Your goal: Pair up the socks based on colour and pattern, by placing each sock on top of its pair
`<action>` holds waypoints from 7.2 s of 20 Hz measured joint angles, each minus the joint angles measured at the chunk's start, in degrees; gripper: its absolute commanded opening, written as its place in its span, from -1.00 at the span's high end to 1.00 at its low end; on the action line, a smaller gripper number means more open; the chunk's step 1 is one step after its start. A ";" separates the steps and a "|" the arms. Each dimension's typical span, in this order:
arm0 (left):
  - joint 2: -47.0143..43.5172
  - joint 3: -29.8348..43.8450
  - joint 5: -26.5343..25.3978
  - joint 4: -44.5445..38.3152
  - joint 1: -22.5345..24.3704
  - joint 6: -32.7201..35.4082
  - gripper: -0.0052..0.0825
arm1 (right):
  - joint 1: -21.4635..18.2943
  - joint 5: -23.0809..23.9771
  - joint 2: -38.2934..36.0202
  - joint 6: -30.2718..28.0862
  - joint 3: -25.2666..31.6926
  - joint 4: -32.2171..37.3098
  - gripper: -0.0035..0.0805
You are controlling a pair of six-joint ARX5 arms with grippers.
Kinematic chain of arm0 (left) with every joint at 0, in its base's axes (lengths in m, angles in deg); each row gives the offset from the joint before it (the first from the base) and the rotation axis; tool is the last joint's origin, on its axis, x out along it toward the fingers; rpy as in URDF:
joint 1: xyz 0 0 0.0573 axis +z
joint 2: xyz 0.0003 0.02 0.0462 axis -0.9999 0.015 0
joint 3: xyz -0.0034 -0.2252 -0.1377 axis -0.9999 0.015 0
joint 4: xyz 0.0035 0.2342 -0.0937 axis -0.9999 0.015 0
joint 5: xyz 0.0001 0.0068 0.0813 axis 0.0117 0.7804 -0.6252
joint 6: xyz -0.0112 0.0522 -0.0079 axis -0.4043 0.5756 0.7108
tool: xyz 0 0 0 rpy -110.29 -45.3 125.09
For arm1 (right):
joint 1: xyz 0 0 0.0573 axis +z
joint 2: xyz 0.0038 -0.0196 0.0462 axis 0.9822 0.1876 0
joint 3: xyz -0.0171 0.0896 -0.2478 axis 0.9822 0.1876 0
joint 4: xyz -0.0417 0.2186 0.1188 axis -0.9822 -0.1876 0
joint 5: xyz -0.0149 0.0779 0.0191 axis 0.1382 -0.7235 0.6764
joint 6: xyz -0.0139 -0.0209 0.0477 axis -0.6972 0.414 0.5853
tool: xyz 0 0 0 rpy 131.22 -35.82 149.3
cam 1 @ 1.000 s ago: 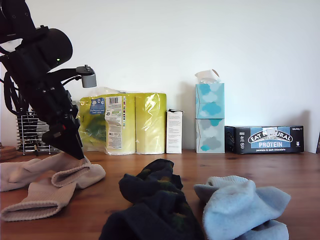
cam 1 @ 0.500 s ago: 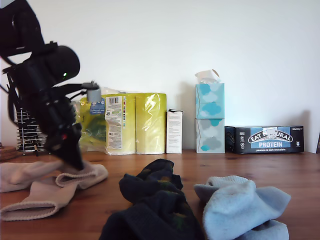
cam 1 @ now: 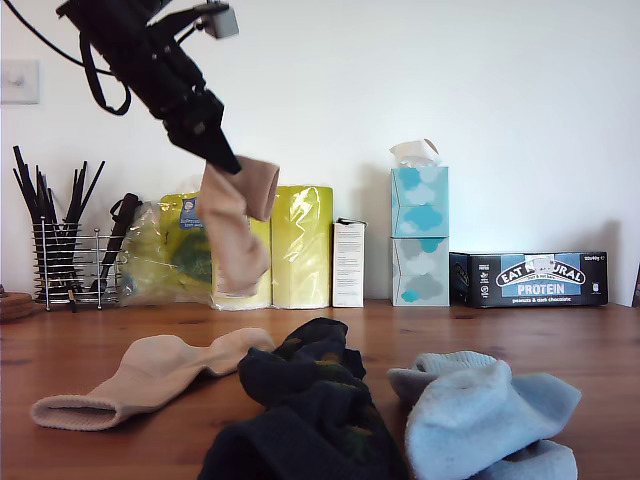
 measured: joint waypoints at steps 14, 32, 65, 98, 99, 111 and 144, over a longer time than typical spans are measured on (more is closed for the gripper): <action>2.71 -0.28 -6.05 -0.22 -1.38 -44.02 0.93 | 0.00 0.00 0.00 0.00 0.00 -0.02 0.95; 9.84 3.06 -14.08 -11.58 -3.85 -54.77 0.93 | 0.00 -0.26 0.00 -0.02 0.00 0.96 0.95; -23.17 51.01 -3.74 -29.94 -9.86 -60.72 -0.49 | 0.00 -0.72 0.00 0.02 0.00 1.31 0.95; -5.14 31.93 -1.20 -9.42 -5.49 3.15 0.75 | 0.00 -0.72 3.76 -0.04 0.00 4.24 0.95; -5.18 30.58 -1.25 -8.57 -5.49 3.06 0.76 | 0.00 -0.70 3.76 -0.04 0.00 4.24 0.95; -6.45 16.50 0.98 -8.50 -5.25 1.84 0.93 | 0.00 -0.72 3.82 0.00 0.00 4.24 0.95; -2.62 23.47 11.41 16.02 -0.48 -10.16 -0.47 | 0.00 -2.05 7.34 0.02 0.00 4.79 0.95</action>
